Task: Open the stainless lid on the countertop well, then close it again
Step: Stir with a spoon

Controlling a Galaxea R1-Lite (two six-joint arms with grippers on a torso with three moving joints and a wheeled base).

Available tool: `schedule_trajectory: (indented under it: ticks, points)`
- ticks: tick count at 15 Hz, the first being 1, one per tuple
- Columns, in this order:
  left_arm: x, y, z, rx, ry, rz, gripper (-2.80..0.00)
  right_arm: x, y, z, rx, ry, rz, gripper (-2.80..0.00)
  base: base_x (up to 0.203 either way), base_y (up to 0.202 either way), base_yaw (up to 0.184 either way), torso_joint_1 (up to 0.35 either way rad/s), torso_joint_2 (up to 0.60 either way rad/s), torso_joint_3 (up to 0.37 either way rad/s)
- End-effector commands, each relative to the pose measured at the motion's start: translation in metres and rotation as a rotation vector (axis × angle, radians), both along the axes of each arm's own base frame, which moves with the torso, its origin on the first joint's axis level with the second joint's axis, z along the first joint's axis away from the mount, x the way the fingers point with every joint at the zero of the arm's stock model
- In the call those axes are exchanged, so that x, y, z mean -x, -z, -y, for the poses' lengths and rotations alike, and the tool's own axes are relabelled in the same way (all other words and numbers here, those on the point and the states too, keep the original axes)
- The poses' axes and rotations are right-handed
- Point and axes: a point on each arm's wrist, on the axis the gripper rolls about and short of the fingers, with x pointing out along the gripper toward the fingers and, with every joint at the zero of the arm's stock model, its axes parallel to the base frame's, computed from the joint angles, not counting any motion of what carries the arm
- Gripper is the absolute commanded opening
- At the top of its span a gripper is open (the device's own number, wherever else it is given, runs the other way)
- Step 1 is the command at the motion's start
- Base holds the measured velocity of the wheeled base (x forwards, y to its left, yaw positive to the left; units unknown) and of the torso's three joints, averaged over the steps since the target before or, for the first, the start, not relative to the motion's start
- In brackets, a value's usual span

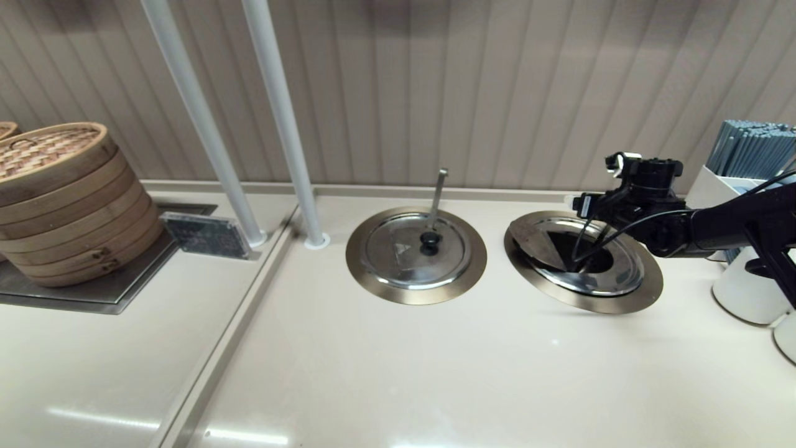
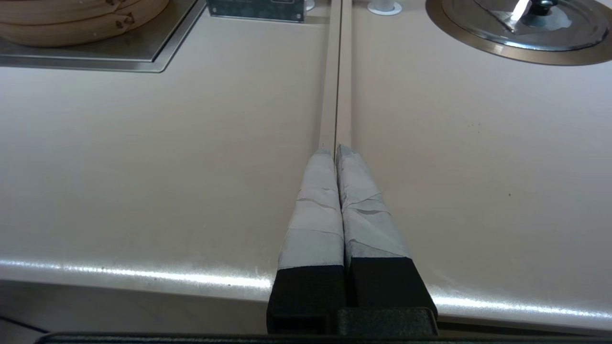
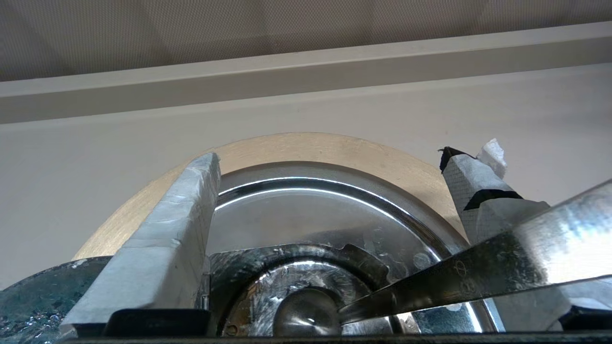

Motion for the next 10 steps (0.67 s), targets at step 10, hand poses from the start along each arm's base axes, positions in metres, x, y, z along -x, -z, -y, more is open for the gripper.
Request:
schedule_trajectory:
  ticks: [10]
  points:
    - [0.0, 0.0, 0.0, 0.0, 0.0, -0.001, -2.8, 0.068, 0.012, 0.017, -0.015, 0.029, -0.083, 0.0, 0.0, 0.0, 0.0, 0.0, 0.0, 0.0]
